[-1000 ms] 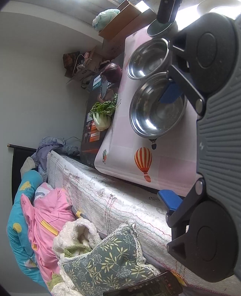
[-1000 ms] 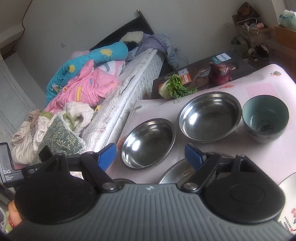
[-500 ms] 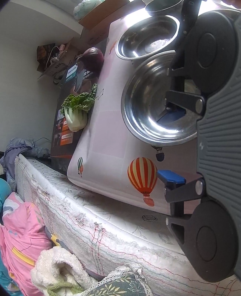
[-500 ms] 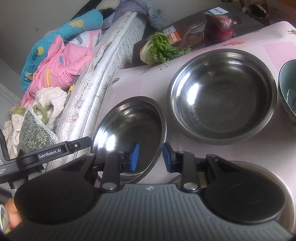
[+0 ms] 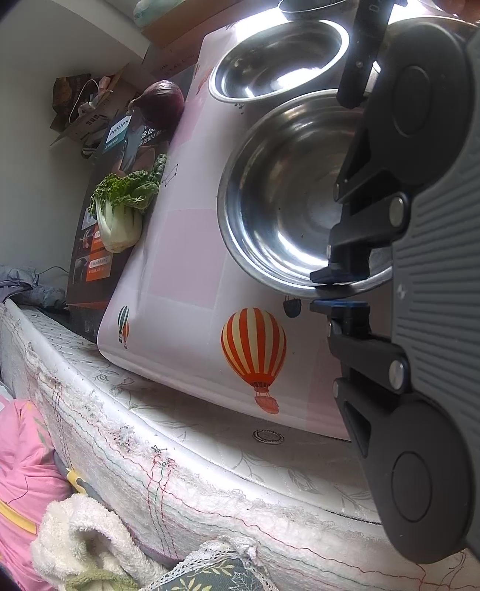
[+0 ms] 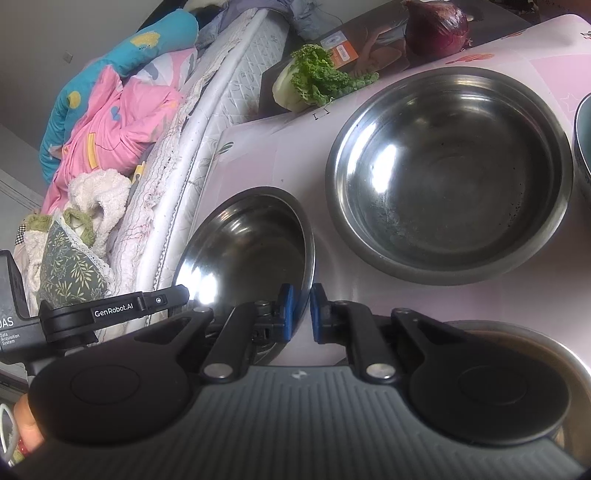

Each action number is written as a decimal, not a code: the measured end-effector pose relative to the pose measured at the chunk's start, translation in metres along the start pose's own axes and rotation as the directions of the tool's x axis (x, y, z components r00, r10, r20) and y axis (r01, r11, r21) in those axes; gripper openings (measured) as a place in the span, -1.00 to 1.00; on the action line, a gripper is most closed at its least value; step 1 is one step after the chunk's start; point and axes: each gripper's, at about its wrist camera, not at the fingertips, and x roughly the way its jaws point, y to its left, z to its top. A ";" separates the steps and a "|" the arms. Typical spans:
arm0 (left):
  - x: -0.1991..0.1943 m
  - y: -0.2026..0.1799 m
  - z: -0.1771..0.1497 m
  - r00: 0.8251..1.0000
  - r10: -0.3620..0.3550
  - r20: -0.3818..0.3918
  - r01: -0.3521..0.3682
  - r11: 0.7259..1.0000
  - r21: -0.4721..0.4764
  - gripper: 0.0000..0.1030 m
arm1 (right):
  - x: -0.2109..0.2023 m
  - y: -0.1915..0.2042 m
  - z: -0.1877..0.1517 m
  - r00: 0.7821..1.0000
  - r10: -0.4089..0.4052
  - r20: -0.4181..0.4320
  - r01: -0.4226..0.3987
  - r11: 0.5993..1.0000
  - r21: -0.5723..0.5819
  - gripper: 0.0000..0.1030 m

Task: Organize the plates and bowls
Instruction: 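Lift the steel bowl with the left gripper and carry it toward the teal bowl, then lower the steel bowl beside the teal bowl and open the left gripper, then close the right gripper on the rim of the teal ceramic bowl, then lift the teal bowl with the right gripper and carry it over the steel bowl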

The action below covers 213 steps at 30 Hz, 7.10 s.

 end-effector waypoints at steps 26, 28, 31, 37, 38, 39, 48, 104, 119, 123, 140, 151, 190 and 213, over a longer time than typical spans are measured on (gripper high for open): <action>0.000 -0.002 0.007 0.997 0.066 0.042 -0.068 0.997 0.028 -0.71 | 0.000 0.024 0.004 0.999 -0.024 0.045 0.028 0.996 -0.082 -0.83; -0.004 -0.003 0.006 0.996 0.069 0.051 -0.071 0.997 0.033 -0.71 | -0.002 0.027 0.003 0.998 -0.023 0.050 0.028 0.996 -0.088 -0.83; -0.010 -0.003 0.005 0.995 0.073 0.062 -0.076 0.996 0.039 -0.71 | -0.005 0.029 0.003 0.998 -0.020 0.054 0.025 0.995 -0.093 -0.83; -0.021 -0.004 0.005 0.994 0.074 0.079 -0.078 0.996 0.041 -0.70 | -0.014 0.034 0.004 0.998 -0.007 0.066 0.014 0.995 -0.102 -0.83; -0.023 -0.004 0.004 0.994 0.074 0.083 -0.078 0.996 0.042 -0.70 | -0.016 0.035 0.004 0.998 -0.005 0.069 0.012 0.995 -0.103 -0.83; -0.024 -0.005 0.004 0.994 0.074 0.086 -0.078 0.996 0.043 -0.70 | -0.019 0.036 0.004 0.997 -0.003 0.072 0.010 0.994 -0.104 -0.83; -0.041 -0.015 0.004 0.991 0.069 0.113 -0.076 0.995 0.057 -0.71 | -0.036 0.036 0.006 0.995 0.006 0.100 0.005 0.994 -0.109 -0.83; 0.011 -0.189 0.024 0.997 -0.045 0.060 0.027 0.962 0.271 -0.16 | -0.101 -0.111 0.066 0.960 -0.166 0.225 0.158 0.986 0.054 -0.44; -0.074 -0.184 -0.009 0.966 -0.193 0.174 0.135 0.945 0.299 0.84 | -0.195 -0.097 0.021 0.936 -0.094 0.340 0.095 0.995 0.012 0.30; -0.089 -0.186 -0.020 0.951 -0.242 0.195 0.181 0.941 0.284 0.92 | -0.219 -0.093 0.006 0.929 -0.096 0.358 0.104 0.995 -0.003 0.39; -0.104 -0.224 -0.058 0.918 -0.361 0.162 0.281 0.884 0.374 1.00 | -0.269 -0.109 -0.024 0.909 -0.152 0.389 0.159 0.987 0.016 0.48; -0.090 -0.248 -0.064 0.928 -0.356 0.112 0.282 0.864 0.417 1.00 | -0.278 -0.136 -0.028 0.902 -0.164 0.400 0.155 0.986 0.055 0.48; 0.021 -0.310 -0.047 0.977 -0.209 -0.030 0.209 0.936 0.284 -0.41 | -0.129 -0.255 0.075 0.990 -0.058 0.129 0.036 0.985 0.168 -0.71; 0.012 -0.316 -0.073 0.964 -0.254 -0.083 0.266 0.940 0.212 -0.52 | -0.160 -0.261 0.044 0.995 -0.074 0.061 0.065 0.988 0.142 -0.71</action>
